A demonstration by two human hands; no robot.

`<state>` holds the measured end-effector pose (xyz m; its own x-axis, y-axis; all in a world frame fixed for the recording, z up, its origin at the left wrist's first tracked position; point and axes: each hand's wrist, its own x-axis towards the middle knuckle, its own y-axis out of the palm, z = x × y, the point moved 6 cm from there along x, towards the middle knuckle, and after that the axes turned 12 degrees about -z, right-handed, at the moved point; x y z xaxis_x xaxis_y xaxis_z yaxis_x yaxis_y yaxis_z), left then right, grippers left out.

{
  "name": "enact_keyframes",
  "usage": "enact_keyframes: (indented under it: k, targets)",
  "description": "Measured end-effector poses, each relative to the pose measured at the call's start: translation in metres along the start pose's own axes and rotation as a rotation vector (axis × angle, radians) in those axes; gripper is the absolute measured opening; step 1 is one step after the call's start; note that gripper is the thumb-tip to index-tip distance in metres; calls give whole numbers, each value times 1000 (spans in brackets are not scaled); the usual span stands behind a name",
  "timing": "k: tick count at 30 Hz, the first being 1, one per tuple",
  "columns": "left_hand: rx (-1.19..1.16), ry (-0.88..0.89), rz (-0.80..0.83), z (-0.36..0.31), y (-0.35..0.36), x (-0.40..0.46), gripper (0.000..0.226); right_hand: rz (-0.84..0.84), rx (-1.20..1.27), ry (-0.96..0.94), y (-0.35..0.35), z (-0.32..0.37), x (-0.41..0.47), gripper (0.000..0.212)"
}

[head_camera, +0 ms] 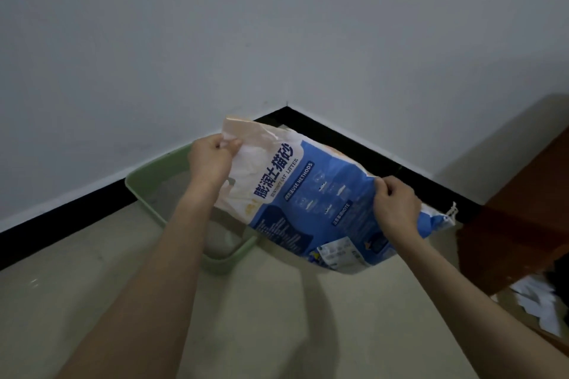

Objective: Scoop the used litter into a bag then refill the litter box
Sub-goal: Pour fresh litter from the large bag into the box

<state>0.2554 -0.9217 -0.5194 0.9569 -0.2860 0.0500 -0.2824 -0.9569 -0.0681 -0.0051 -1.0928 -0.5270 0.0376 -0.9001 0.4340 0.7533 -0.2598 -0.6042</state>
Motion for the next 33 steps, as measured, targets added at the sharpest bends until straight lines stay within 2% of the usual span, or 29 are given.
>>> enact_keyframes:
  k: [8, 12, 15, 22, 29, 33]
  targets:
    - [-39, -14, 78, 7, -25, 8, 16, -70, -2, -78, -3, 23, -2, 27]
    - [-56, -116, 48, 31, -39, 10, 12, -43, -18, -192, 1, 34, -12, 26]
    - [-39, -159, 49, 40, -39, 6, 12, -6, -3, -178, -1, 33, -17, 27]
    - [-2, -148, 37, 41, -42, 2, 10, 19, 6, -207, -9, 35, -20, 24]
    - [-52, -136, 38, 35, -40, -4, 6, -56, -10, -282, -19, 48, -8, 29]
    - [-84, -65, 10, 26, -38, -8, 16, -72, 4, -318, -27, 54, -5, 29]
